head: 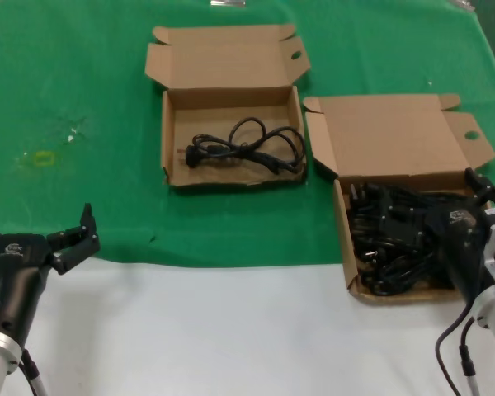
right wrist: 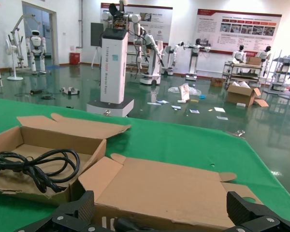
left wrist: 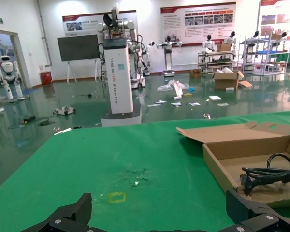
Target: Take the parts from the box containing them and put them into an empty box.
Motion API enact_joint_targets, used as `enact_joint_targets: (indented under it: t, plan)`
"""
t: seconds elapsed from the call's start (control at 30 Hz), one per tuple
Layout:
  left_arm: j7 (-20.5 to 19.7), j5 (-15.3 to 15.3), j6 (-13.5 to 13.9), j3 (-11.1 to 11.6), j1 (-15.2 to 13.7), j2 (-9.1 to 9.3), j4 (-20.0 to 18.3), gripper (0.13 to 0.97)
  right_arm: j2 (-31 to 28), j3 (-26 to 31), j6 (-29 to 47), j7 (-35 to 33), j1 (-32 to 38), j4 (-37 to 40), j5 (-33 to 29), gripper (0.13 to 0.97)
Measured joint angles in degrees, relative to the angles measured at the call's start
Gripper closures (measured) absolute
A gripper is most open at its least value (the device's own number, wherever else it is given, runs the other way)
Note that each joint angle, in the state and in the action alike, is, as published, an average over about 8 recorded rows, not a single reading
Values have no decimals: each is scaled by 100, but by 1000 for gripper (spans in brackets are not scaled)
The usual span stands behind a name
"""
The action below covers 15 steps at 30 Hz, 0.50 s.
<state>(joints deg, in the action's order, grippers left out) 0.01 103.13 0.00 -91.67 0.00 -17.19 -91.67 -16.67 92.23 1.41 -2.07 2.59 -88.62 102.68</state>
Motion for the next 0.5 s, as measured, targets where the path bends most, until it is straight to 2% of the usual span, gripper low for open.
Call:
enact_joint_targets:
  t: [0.5]
  plan:
    - [-3,0,0,0,0,0,0,132,0,0,0,0,0,0,0,129]
